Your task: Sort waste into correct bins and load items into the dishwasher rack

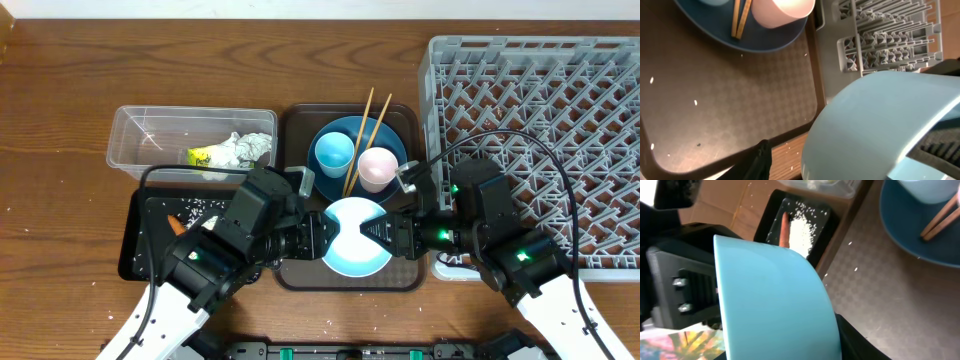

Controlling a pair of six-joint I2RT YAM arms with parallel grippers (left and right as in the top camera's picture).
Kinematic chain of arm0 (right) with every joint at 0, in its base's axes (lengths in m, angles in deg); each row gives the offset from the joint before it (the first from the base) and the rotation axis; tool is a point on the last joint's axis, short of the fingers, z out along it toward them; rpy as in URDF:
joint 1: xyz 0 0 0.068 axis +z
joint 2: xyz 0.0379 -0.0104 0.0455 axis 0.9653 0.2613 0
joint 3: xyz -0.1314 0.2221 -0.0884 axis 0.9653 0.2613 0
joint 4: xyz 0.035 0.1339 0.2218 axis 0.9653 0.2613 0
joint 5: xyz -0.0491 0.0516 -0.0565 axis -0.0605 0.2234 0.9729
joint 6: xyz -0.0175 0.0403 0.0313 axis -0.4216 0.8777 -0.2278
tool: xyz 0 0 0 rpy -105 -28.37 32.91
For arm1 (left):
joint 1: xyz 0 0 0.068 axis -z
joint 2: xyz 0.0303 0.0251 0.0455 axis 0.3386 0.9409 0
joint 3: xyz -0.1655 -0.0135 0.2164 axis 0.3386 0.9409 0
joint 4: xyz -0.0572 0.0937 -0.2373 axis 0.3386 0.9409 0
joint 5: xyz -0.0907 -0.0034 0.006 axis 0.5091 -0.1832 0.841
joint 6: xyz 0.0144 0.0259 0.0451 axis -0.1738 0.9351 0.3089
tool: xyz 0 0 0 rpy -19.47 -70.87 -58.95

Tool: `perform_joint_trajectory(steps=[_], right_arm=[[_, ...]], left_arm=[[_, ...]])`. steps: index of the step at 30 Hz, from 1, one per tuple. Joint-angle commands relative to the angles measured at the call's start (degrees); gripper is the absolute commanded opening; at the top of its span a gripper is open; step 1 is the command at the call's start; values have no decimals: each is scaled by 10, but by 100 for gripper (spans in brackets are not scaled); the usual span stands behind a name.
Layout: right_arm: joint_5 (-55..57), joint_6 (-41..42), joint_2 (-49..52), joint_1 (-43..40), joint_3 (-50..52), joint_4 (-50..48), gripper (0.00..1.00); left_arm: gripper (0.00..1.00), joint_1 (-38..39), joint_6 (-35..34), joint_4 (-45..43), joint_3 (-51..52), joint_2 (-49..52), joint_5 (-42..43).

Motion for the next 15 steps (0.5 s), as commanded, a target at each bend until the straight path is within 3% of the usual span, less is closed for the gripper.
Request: perform_joint_trajectory(steps=[1, 15], right_arm=[[35, -14, -3, 3, -2, -2, 36], [217, -59, -3, -3, -7, -18, 38]], left_arm=[[45, -12, 2, -1, -13, -17, -1], [46, -33, 2, -12, -13, -50, -2]])
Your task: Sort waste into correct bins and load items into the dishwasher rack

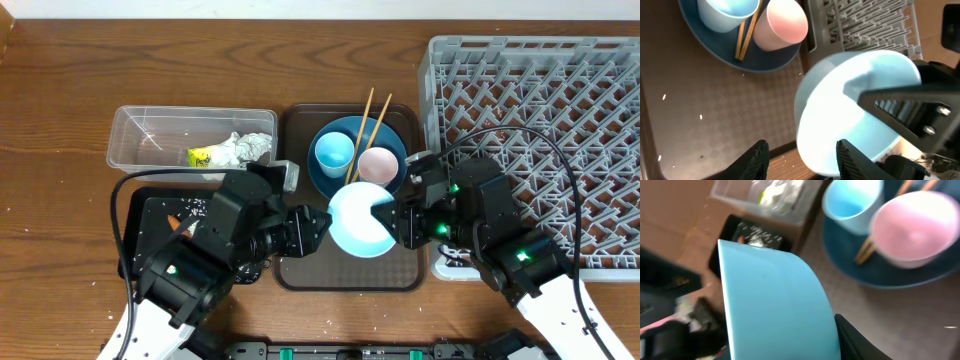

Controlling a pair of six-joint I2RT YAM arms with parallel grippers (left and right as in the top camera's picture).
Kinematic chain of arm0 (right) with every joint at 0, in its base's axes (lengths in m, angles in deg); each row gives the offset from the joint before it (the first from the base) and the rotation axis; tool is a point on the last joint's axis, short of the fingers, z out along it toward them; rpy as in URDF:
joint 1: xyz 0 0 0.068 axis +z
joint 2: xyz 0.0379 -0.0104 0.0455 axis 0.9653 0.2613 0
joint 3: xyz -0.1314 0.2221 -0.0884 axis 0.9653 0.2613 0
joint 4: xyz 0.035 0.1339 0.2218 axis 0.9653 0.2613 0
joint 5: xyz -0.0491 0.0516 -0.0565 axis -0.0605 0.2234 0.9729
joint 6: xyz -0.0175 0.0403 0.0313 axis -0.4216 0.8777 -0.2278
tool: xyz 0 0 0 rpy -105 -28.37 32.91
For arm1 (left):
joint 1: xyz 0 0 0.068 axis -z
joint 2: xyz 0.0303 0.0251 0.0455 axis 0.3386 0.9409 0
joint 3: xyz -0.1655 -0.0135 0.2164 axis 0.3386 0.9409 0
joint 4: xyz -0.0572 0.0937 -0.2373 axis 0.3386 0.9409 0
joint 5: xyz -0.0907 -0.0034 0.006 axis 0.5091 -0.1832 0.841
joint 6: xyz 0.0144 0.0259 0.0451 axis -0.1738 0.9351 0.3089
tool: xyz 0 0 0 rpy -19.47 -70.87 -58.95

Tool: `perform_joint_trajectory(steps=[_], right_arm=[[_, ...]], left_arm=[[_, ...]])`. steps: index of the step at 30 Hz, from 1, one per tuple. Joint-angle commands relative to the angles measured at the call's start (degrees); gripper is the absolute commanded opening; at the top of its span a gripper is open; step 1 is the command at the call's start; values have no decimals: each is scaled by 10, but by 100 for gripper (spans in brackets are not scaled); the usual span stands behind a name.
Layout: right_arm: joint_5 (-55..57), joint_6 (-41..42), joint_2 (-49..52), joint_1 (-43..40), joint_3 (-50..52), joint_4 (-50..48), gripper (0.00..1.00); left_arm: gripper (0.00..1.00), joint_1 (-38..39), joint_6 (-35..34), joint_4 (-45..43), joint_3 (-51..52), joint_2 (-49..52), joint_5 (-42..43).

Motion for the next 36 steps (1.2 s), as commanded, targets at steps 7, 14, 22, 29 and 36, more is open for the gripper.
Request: perform_joint_trajectory(steps=[7, 14, 22, 29, 36], right_arm=[[263, -61, -3, -50, -54, -2, 28], [417, -98, -3, -104, -92, -10, 29], [268, -99, 5, -114, -92, 38, 33], [224, -99, 24, -49, -92, 104, 33], [218, -99, 85, 45, -92, 182, 37]], left_arm=[[53, -4, 2, -2, -13, -5, -1], [56, -4, 2, -2, -13, -5, -1], [55, -4, 2, 32, -8, -5, -86], [55, -32, 2, 76, -8, -5, -194], [55, -125, 2, 141, -8, -4, -221]])
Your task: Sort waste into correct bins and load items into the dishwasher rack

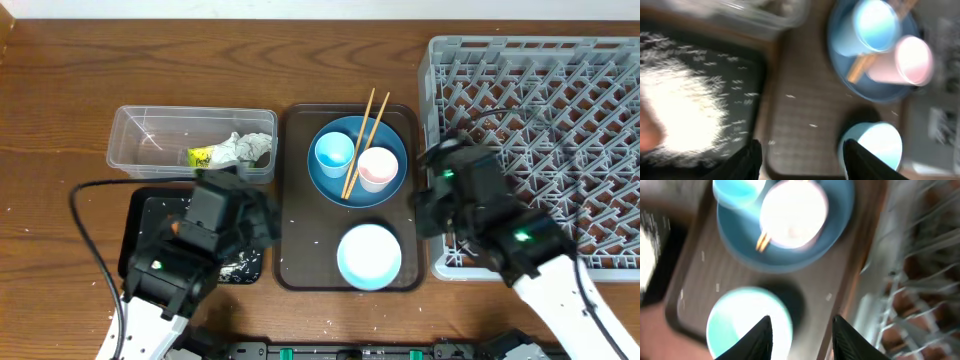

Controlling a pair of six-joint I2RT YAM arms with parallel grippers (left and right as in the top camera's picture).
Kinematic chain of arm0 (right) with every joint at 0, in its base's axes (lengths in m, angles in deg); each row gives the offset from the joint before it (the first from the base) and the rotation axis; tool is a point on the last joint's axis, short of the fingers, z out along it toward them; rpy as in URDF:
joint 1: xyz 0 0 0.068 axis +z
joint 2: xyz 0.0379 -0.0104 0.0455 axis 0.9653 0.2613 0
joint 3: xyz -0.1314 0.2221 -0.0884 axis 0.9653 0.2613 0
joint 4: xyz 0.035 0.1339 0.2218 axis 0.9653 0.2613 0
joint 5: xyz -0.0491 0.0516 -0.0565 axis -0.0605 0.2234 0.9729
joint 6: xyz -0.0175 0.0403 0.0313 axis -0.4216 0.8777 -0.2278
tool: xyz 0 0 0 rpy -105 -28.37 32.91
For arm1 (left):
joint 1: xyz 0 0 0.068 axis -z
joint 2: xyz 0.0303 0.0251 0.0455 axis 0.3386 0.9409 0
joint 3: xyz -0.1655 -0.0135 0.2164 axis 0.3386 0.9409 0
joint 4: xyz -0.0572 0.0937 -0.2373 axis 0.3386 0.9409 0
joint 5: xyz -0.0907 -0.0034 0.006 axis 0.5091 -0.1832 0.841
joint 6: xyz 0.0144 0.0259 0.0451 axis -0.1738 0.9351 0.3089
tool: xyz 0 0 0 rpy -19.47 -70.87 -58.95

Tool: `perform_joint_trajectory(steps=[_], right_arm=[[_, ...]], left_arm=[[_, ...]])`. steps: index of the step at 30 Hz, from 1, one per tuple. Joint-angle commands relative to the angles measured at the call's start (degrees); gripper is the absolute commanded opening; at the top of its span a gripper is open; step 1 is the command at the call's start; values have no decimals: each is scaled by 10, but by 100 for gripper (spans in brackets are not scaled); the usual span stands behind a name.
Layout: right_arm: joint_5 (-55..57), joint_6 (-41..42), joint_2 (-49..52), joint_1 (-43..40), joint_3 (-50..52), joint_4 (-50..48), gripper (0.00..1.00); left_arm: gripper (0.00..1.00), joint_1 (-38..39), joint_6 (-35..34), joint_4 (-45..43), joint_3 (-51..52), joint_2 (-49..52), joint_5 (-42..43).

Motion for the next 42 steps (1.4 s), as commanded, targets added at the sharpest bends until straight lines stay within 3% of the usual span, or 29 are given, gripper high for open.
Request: perform_joint_trajectory(steps=[1, 7, 18, 32, 42], right_arm=[[-12, -5, 38, 41, -6, 18, 38], [-11, -5, 129, 85, -6, 22, 40], [-12, -5, 248, 101, -6, 16, 37], [2, 3, 246, 99, -12, -7, 39], [51, -21, 233, 92, -70, 25, 41]], left_arm=[[55, -42, 2, 28, -8, -3, -30], [55, -85, 12, 78, -8, -3, -53], [55, -86, 19, 86, -8, -3, -53], [55, -86, 19, 88, -4, 0, -53], [56, -86, 19, 102, -3, 24, -53]])
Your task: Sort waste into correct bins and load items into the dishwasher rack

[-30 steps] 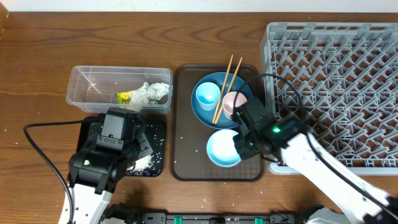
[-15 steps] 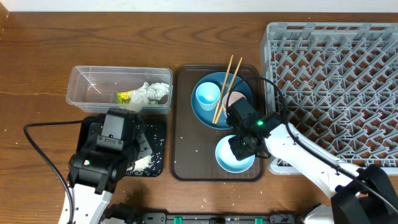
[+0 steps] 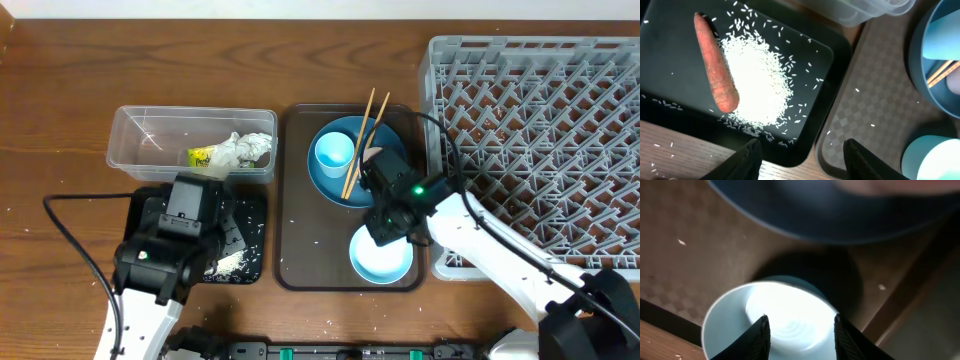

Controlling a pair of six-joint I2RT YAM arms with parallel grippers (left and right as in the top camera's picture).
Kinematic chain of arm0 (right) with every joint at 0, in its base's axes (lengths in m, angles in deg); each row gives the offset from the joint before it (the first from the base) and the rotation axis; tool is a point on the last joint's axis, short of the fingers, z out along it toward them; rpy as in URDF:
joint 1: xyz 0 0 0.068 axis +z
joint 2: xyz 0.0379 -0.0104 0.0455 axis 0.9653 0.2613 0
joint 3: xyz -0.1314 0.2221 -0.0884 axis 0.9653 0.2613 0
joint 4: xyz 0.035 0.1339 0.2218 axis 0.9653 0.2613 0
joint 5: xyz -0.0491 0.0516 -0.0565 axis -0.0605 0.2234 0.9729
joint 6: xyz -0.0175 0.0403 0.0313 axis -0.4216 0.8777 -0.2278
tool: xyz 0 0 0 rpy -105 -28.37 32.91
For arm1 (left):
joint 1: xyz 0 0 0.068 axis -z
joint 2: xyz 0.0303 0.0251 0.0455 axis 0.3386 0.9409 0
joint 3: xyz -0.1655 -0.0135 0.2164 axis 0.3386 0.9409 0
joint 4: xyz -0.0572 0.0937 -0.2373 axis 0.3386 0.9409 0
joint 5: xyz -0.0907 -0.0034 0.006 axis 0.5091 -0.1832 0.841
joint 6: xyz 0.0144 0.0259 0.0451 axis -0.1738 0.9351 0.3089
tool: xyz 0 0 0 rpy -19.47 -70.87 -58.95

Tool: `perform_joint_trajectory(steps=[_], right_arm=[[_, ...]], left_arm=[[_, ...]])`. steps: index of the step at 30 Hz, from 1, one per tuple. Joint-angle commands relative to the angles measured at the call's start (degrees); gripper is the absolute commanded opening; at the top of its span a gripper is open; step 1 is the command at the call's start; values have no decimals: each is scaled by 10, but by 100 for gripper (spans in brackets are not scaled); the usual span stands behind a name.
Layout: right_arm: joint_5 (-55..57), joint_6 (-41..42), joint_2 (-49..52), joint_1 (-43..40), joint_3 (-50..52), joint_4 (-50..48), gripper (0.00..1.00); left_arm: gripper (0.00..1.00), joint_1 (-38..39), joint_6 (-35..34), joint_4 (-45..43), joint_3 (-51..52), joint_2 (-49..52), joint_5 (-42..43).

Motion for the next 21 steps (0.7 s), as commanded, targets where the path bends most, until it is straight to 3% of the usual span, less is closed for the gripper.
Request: perform_joint_trajectory(steps=[1, 7, 21], right_arm=[[54, -10, -14, 0, -15, 13, 42], [87, -10, -14, -14, 11, 28, 50], [2, -6, -14, -27, 93, -34, 46]], left_arm=[[56, -3, 4, 5, -3, 9, -9], [73, -3, 3, 5, -3, 16, -9], [73, -3, 3, 5, -3, 16, -9]])
